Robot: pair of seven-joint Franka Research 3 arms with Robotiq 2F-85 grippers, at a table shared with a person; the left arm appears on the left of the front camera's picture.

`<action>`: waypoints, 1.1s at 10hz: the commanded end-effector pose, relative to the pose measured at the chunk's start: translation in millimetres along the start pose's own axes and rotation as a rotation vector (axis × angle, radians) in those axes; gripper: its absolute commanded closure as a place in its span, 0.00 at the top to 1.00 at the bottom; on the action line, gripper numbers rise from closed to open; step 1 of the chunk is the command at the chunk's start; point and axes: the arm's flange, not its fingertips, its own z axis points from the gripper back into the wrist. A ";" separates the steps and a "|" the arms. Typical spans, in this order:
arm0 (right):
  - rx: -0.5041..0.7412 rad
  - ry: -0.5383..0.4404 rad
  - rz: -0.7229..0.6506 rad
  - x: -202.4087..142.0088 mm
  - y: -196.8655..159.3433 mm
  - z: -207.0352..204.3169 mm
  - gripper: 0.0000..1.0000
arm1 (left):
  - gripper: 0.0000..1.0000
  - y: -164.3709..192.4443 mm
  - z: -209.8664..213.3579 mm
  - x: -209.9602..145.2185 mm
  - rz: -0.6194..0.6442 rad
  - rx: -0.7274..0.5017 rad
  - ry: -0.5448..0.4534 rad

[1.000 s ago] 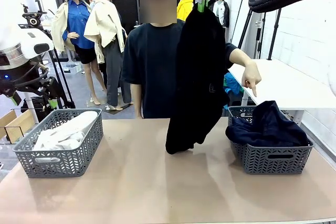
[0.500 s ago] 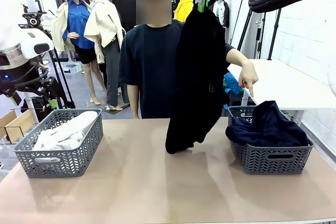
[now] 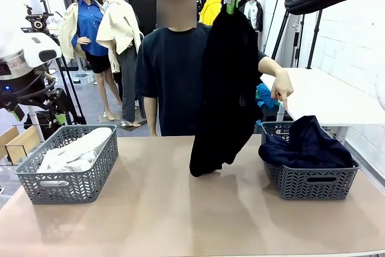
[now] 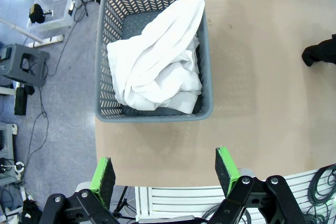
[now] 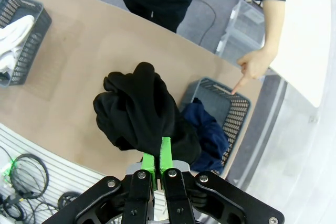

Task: Sort the tops and bottoms.
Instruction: Sort the clothes according to human instructions.

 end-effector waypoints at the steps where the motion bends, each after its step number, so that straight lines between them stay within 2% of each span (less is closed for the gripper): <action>1: 0.000 -0.001 0.000 -0.1 -0.1 0.3 0.00 | 1.00 2.6 0.4 -0.2 -0.003 -0.005 0.010; 4: 0.000 0.001 0.000 0.0 0.1 -0.2 0.00 | 1.00 2.6 0.4 -0.2 -0.003 -0.005 0.010; 5: -0.020 -0.017 -0.030 2.7 -10.9 7.1 0.00 | 1.00 2.6 0.4 -0.2 -0.003 -0.005 0.010; 8: -0.136 -0.088 -0.185 20.6 -70.7 49.8 0.00 | 1.00 2.6 0.4 -0.2 -0.003 -0.005 0.010; 9: -0.200 -0.130 -0.279 27.4 -96.8 67.1 0.00 | 1.00 2.6 0.4 -0.2 -0.003 -0.005 0.010; 10: -0.221 -0.128 -0.316 30.1 -115.4 78.1 0.00 | 1.00 2.6 0.4 -0.2 -0.003 -0.005 0.010; 11: -0.306 -0.112 -0.361 32.6 -139.0 91.2 0.00 | 1.00 2.6 0.4 -0.2 -0.003 -0.005 0.010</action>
